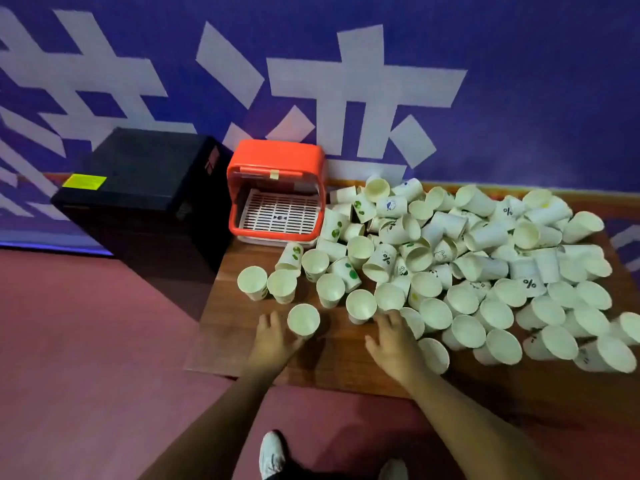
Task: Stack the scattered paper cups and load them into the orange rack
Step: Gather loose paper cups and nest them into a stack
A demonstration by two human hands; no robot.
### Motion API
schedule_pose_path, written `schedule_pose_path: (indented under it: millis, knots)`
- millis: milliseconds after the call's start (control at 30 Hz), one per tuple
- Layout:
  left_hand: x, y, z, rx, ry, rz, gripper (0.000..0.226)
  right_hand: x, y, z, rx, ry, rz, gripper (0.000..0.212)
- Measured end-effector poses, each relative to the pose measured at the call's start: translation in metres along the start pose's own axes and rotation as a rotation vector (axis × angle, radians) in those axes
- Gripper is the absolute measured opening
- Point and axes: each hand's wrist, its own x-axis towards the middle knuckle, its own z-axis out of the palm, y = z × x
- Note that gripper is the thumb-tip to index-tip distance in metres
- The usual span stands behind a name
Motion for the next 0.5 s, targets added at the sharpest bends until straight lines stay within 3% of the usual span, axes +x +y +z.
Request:
schedule_pose_path:
  millis: [233,500]
  knots:
    - [0.027,-0.017,0.016,-0.026,-0.096,-0.043,0.085,0.034,-0.019,0.034,-0.159,-0.021,-0.009,0.021]
    - [0.042,-0.025,0.025,-0.137,-0.148,0.020,0.078,0.045,-0.024,0.048,-0.202,0.018,-0.019,0.014]
